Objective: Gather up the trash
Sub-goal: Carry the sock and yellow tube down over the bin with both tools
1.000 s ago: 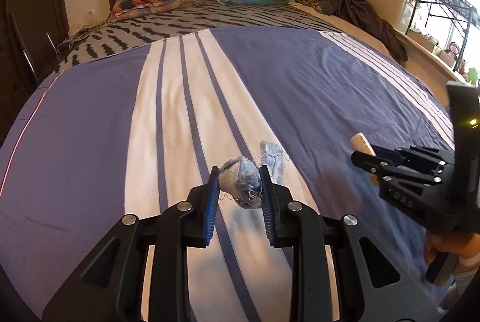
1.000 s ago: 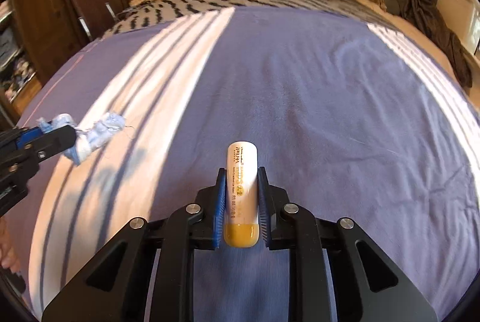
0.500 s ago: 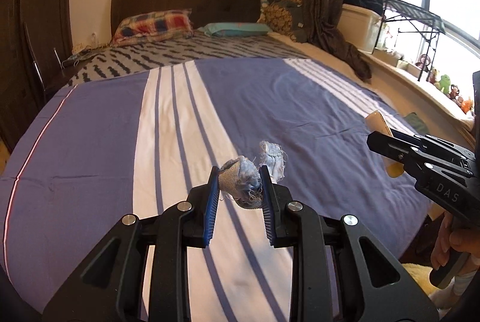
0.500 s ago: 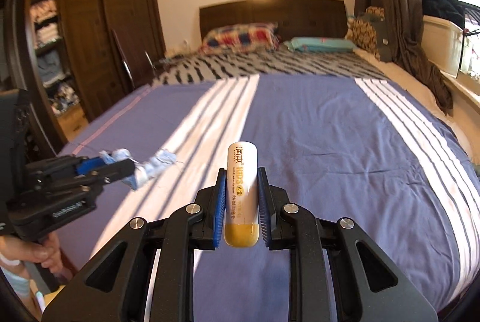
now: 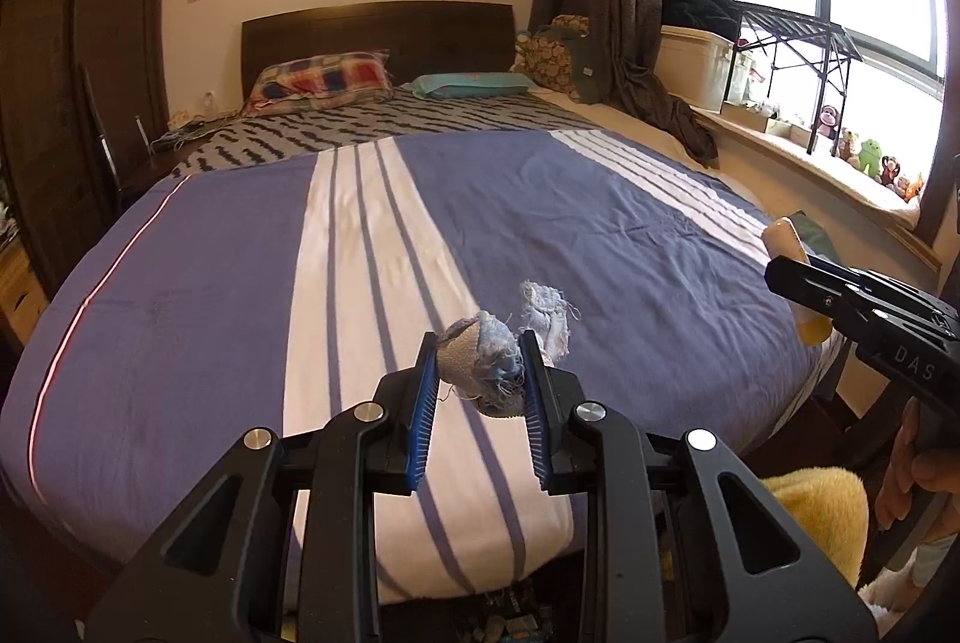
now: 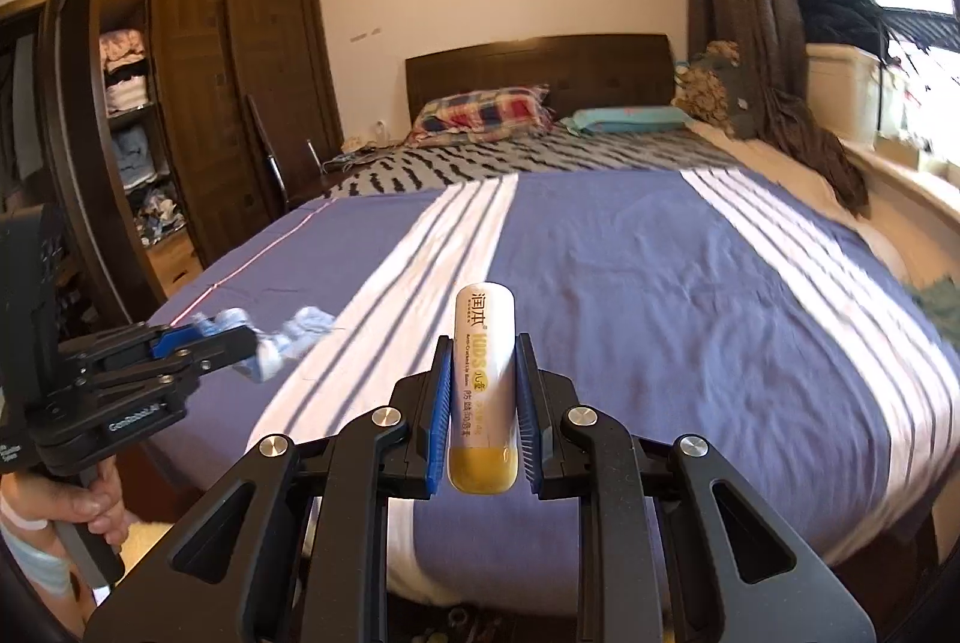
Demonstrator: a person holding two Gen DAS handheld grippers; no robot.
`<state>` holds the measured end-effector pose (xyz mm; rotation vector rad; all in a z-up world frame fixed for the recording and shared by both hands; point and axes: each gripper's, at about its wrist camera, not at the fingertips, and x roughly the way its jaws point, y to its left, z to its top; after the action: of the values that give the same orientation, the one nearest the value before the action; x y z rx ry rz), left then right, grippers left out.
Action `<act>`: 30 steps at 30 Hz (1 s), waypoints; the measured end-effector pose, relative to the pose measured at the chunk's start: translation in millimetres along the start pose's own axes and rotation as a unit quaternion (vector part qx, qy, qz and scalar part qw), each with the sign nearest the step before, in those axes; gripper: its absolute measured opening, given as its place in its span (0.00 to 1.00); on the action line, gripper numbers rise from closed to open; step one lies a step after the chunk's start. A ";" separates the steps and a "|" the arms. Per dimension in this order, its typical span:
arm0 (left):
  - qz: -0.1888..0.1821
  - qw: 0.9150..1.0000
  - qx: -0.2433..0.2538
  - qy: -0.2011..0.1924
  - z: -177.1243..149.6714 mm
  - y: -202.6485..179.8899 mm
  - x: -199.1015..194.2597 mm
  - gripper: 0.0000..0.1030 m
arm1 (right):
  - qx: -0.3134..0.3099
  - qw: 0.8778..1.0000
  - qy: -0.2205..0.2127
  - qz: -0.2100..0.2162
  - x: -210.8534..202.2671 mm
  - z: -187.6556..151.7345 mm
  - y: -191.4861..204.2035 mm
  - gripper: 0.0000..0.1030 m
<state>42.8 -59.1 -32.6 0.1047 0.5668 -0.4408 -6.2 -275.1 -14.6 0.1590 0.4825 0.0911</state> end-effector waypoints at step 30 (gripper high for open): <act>-0.070 0.954 -0.074 0.281 -239.3 8.7 106.2 0.24 | 0.015 0.943 0.330 0.033 102.7 -241.9 26.6 0.20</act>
<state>7.8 -39.6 -291.5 0.0442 1.1708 -0.5070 -30.3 -204.6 -268.0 0.1733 1.1494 0.2042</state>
